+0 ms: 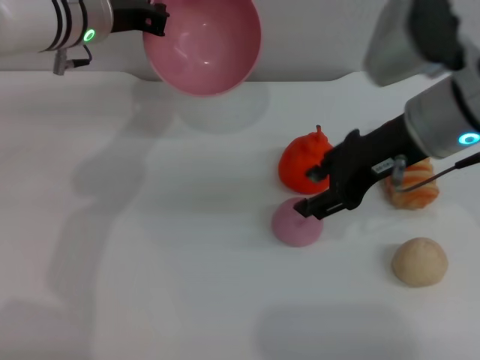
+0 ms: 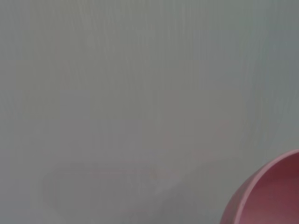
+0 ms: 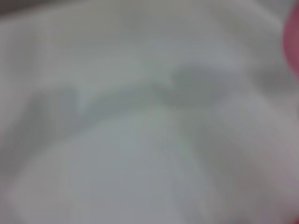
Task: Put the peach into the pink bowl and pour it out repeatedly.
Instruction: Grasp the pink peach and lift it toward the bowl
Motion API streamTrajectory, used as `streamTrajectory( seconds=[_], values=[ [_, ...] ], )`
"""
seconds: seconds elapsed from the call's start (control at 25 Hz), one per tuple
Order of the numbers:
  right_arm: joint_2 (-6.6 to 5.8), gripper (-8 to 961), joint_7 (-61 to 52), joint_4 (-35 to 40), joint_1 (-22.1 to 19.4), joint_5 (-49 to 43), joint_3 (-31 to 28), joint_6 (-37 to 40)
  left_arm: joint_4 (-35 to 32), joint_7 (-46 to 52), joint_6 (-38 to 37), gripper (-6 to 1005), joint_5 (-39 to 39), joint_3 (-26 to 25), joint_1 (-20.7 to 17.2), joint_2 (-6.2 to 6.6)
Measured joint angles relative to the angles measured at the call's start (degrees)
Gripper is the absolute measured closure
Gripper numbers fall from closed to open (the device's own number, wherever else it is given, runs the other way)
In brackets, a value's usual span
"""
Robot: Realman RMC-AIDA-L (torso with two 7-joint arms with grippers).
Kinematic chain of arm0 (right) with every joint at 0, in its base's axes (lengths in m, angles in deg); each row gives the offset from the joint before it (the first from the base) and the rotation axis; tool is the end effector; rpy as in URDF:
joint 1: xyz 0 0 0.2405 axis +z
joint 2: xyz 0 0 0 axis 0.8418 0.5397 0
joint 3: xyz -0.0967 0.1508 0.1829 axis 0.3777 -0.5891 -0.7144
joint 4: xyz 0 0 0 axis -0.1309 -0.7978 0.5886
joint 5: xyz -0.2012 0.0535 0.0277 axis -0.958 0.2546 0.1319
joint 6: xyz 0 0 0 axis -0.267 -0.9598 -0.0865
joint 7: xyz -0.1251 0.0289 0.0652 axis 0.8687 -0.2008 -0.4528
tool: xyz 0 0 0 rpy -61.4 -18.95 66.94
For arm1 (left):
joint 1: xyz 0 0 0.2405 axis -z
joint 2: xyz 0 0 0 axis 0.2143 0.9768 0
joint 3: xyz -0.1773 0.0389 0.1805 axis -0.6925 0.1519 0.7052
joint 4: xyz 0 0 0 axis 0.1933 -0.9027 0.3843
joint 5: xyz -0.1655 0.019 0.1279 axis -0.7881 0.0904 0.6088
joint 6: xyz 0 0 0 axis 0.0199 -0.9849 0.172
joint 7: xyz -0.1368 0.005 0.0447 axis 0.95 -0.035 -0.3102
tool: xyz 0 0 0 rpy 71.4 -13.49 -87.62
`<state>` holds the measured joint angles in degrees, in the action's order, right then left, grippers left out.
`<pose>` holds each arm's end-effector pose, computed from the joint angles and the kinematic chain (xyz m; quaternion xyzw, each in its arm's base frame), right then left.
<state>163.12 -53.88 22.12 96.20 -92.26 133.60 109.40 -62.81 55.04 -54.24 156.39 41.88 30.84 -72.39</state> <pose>0.1325 0.3589 -0.0072 -0.9790 0.1688 -0.0772 0.0841 -0.1639 0.4781 0.0190 -0.8512 -0.2737 -0.0739 0.4418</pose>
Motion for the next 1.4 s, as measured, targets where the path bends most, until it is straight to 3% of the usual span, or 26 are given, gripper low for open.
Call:
streamTrajectory(
  seconds=[0.2, 0.76, 1.4],
  values=[
    [0.11, 419, -2.01, -9.32, 4.29, -4.20, 1.01, -3.36, 0.06, -0.67, -0.06, 954, -0.01, -0.07, 0.23, -0.01],
    [0.32, 439, -3.10, -20.90, 5.52, -4.36, 6.31, -17.11, 0.05, -0.68, -0.60, 954, -0.15, 0.43, 0.12, -0.35],
    [0.56, 460, -3.19, -25.70, 5.38, -0.20, 12.36, -24.92, -0.08, -0.48, -0.53, 953, -0.40, 1.34, 0.28, -0.42]
  ],
)
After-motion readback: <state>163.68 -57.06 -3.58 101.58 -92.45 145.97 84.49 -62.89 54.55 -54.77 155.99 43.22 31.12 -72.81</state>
